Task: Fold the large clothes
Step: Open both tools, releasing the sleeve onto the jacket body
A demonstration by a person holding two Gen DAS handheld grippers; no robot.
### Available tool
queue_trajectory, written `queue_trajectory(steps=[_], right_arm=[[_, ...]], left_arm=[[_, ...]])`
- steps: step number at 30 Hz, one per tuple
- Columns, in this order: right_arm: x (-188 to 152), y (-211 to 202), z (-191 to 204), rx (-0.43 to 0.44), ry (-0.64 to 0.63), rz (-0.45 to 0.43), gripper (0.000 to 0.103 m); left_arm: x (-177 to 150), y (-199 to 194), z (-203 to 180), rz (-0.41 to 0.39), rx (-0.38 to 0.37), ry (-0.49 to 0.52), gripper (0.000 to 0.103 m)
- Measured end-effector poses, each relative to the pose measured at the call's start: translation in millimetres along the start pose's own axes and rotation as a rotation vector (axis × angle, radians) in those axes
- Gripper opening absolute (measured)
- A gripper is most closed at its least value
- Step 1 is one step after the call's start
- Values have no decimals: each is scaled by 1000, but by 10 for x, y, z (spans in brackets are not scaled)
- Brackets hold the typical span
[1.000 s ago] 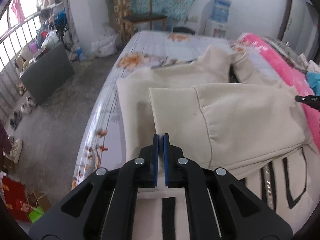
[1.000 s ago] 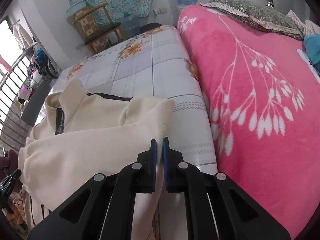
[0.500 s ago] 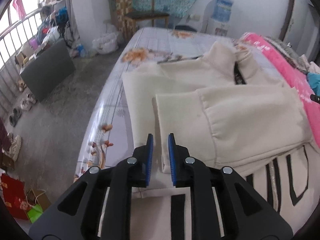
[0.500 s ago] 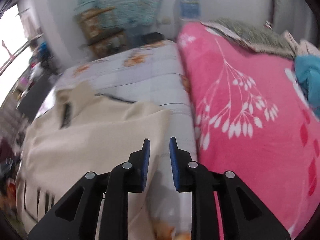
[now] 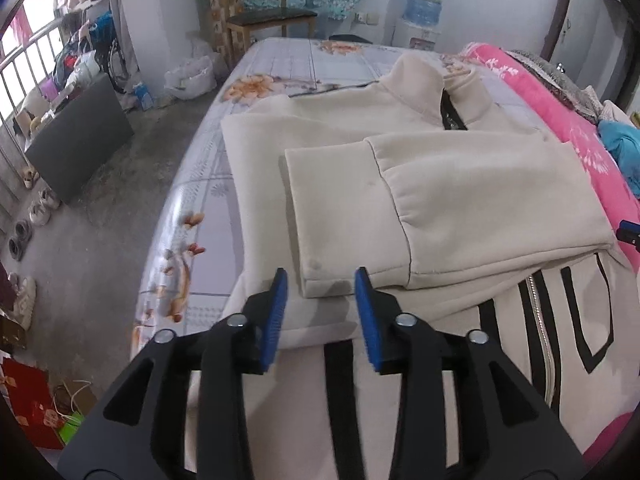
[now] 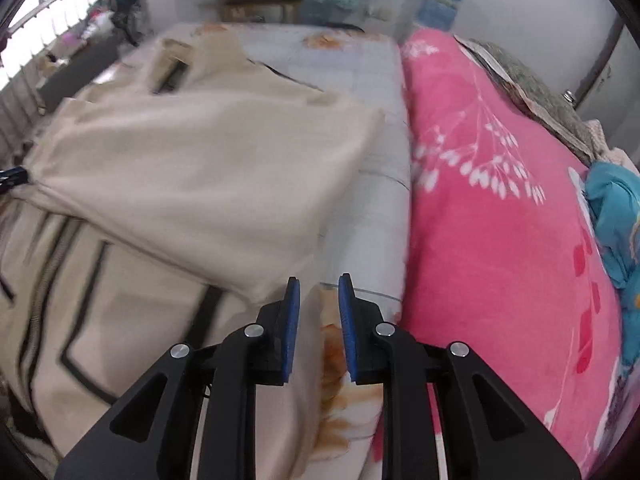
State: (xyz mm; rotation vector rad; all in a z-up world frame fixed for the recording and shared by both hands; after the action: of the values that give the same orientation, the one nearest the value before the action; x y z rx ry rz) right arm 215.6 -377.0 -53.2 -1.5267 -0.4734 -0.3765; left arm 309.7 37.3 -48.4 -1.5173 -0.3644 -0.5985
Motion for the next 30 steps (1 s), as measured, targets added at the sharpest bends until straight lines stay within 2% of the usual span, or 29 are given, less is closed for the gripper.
queue_trajectory(steps=[2,3,4,5,6,7,8,9,13,17,20,21,23,24,26,30], right_arm=[[-35,-12,102,-1,-38,7,24],[-59,30,168,0,-67,26,32],[-87,89,219,-12,-90,46,35],[-97,153,245,-30,-110,63,35],[-135,245,264,-85,-142,90,36],[-139,259,250,-88,-139,86,35],[-135,242,224,-83,-117,81,29],[-117,198,131,-81,-66,65,27],[-159,180,-111,-13,58,53,27],[-198,61,-65,-25,76,45,33],[-273,-178,-21,-32,121,9,43],[-312,-302,35,-32,132,-15,46],[-376,-477,149,-22,140,-51,57],[-444,-582,249,-1,143,-74,63],[-613,-724,492,51,148,-106,74],[-904,-699,912,148,163,-112,80]], left_arm=[[-18,-7,-10,-3,11,14,38],[-20,15,-22,6,11,11,38],[-25,44,-40,16,7,8,38],[-29,60,-58,20,5,9,38],[-41,88,-90,24,9,14,38],[-46,109,-106,25,13,20,38],[-53,117,-127,26,16,26,38],[-63,118,-145,24,19,32,38],[-96,125,-169,20,18,48,38],[-106,30,-111,18,6,40,38],[-153,-136,-77,-2,9,51,39],[-191,-225,-72,-9,10,62,41],[-265,-371,-85,-24,8,79,53],[-330,-468,-104,-33,6,93,56],[-481,-626,-168,-41,-3,113,70],[-811,-760,-371,-11,5,167,82]])
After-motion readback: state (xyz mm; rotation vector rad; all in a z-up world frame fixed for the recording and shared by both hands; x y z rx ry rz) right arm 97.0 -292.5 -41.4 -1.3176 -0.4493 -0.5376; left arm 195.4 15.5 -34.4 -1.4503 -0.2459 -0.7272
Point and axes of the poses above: each gripper's, at about its wrist camera, not at the fingertips, and y roughly the way its jaws point, z to its left, x to its top, the point moved 1 cm from there along y, roughly the way its jaws point, and after that the axes turned 5 degrees about x, right-handed, at the moved point
